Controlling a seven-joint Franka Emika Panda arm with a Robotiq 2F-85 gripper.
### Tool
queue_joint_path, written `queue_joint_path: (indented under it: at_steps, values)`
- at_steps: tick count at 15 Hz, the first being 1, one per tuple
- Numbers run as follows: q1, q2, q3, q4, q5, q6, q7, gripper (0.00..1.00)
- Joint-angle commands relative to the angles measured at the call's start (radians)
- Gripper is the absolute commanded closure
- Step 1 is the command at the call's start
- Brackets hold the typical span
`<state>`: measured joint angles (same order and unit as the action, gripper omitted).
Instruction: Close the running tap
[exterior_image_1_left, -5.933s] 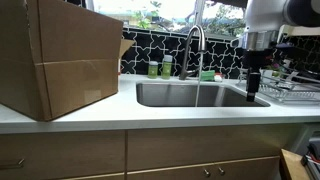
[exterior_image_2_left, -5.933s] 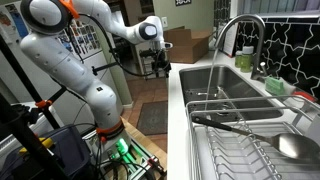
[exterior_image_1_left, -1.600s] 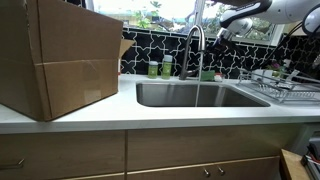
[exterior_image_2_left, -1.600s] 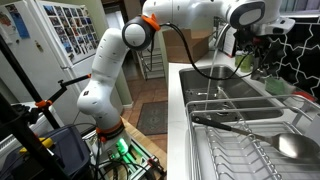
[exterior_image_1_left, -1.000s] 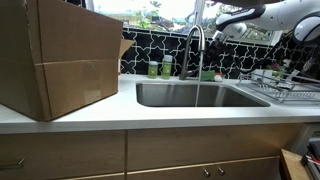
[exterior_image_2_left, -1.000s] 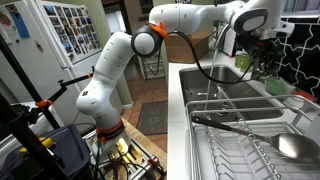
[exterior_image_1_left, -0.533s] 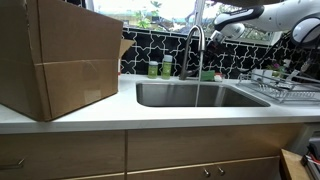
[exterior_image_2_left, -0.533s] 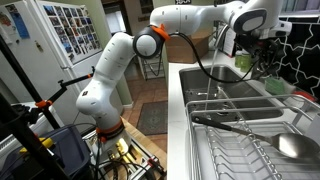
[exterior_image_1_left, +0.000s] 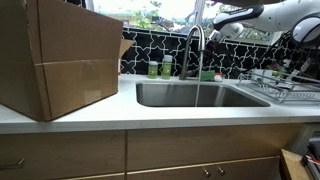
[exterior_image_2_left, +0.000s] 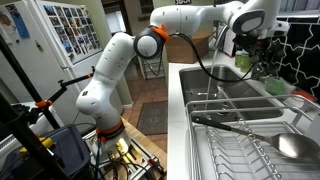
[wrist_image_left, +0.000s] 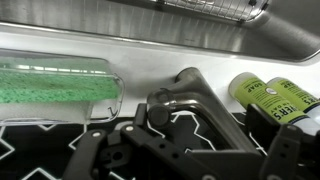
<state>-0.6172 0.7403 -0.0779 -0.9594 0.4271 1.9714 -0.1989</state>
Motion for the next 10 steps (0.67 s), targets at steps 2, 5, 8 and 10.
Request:
queue_joint_path:
  at_steps: [2,5,8,10]
  values:
    - [-0.009,0.016,0.032,0.017,0.030,0.006,-0.044,0.00]
    - [-0.008,0.017,0.045,0.016,0.028,0.004,-0.050,0.00]
    - [-0.011,0.017,0.054,0.013,0.031,0.007,-0.051,0.00]
    - [-0.012,0.017,0.055,0.011,0.033,0.007,-0.050,0.00]
